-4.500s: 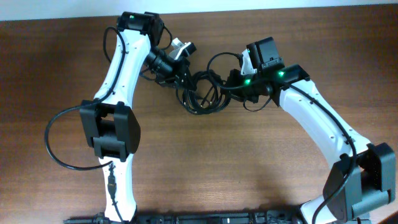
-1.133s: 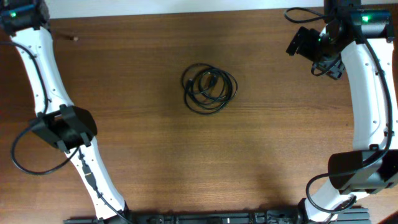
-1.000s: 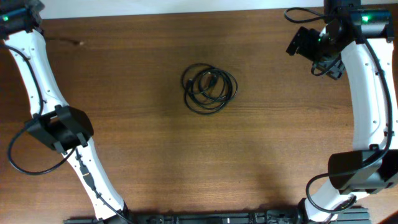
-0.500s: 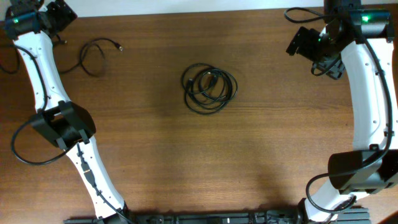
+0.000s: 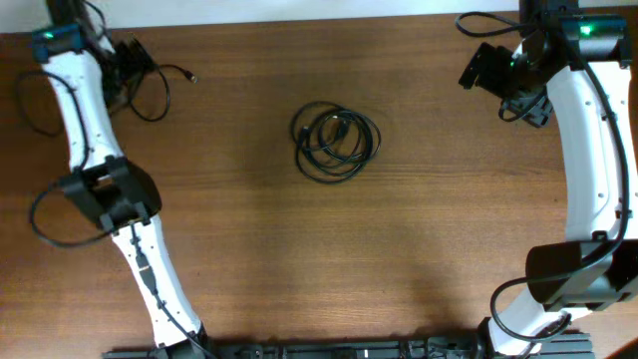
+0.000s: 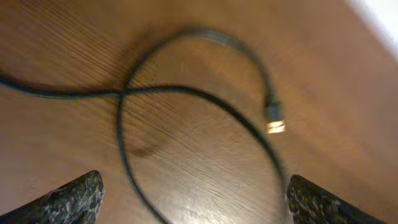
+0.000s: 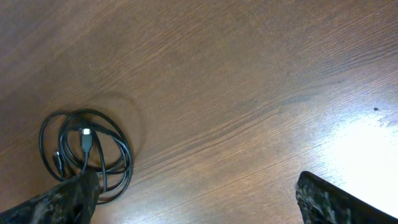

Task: Untangle cables
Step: 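Lower the cable at the far left and open the left gripper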

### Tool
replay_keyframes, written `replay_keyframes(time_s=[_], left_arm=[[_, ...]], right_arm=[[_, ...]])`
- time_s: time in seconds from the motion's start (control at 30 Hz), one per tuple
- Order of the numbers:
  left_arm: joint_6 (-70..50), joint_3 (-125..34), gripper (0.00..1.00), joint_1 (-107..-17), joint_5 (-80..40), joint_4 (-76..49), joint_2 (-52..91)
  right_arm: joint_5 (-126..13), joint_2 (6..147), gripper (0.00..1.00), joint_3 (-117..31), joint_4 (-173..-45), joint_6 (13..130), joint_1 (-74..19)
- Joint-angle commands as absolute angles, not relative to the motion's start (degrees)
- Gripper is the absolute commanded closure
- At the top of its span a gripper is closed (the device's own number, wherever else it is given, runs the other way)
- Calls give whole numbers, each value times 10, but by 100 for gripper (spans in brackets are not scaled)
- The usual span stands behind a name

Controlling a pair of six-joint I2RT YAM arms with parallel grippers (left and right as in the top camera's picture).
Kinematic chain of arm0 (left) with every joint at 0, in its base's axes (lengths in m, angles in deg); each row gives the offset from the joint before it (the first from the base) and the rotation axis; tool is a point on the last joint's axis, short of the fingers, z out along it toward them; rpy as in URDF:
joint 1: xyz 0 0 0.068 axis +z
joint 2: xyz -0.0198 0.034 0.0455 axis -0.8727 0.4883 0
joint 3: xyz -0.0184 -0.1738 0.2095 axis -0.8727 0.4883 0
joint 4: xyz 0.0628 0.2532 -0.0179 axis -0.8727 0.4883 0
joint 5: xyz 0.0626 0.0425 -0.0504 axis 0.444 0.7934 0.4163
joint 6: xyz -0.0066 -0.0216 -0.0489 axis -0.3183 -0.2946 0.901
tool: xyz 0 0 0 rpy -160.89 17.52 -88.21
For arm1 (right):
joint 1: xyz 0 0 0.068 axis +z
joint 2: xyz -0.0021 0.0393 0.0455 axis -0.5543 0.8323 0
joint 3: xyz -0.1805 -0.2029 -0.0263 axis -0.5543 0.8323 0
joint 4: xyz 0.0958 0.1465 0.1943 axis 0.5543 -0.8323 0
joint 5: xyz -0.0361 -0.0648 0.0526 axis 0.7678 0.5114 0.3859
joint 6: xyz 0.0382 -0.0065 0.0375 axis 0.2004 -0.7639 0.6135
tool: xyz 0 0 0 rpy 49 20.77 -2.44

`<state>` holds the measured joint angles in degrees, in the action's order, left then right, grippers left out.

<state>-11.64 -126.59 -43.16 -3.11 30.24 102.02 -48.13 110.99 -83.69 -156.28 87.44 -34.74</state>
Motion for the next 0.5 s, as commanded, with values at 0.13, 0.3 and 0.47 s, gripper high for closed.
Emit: replay_keyframes(time_s=[0.13,0.3,0.47], left_arm=[[-298,-1266,0,-443,-135,305,1054],[-257,-1272,3,-439,-105,290,1048],[-219,-1373,0,-398,-248,306,1003]], right_arm=[[-474,1110,2,-835,-1563,877,-349],[-474,1110,2,-835,-1563,877,-349],[-474,1110,2,-835,-1563,877,-349]])
